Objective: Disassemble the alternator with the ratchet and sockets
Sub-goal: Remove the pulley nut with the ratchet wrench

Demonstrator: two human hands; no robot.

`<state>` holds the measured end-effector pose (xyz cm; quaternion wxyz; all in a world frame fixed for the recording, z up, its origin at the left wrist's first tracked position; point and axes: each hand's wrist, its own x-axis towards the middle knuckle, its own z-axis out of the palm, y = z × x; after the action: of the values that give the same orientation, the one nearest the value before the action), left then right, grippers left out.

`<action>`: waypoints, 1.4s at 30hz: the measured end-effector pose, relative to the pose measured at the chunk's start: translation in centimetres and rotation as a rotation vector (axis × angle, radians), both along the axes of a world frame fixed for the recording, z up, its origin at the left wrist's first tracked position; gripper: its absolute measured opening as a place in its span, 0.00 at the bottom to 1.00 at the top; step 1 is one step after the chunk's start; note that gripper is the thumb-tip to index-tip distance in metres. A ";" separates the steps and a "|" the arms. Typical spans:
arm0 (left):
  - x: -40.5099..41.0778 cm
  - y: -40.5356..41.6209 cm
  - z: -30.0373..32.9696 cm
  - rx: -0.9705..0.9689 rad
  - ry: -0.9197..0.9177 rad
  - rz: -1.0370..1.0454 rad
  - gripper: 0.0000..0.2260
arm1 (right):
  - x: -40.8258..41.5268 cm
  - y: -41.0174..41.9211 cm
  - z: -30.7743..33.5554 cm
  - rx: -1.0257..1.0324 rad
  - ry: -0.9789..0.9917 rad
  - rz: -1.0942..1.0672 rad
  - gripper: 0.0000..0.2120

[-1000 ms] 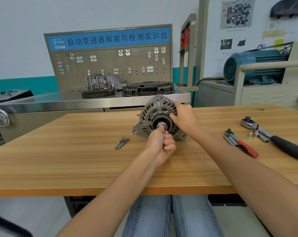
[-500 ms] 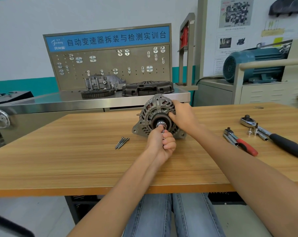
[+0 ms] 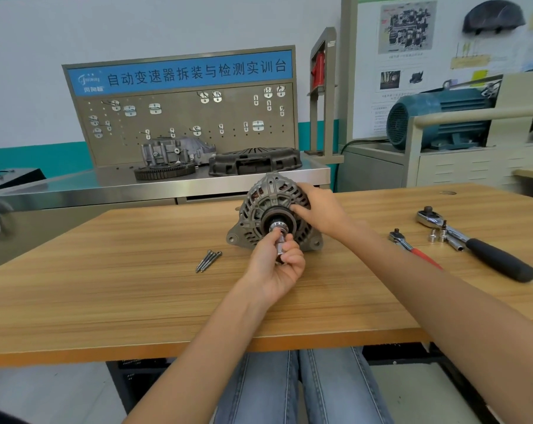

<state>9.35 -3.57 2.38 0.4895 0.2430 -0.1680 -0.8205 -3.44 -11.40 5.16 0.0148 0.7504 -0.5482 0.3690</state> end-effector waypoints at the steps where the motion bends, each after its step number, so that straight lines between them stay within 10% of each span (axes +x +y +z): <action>1: 0.1 0.0 0.0 0.004 0.006 -0.005 0.15 | -0.7 0.5 0.1 0.030 0.007 0.038 0.23; 12: 0.7 0.1 0.5 0.014 0.083 -0.054 0.14 | -19.9 2.3 -0.3 0.379 -0.035 -0.783 0.14; 42: 1.6 -0.5 -0.2 -0.060 -0.007 -0.086 0.18 | -23.7 3.3 -4.1 0.409 -0.215 -0.752 0.12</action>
<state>10.97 -4.11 2.15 0.4602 0.2238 -0.2045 -0.8344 -27.09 -8.06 1.09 -0.0579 0.4436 -0.8433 0.2978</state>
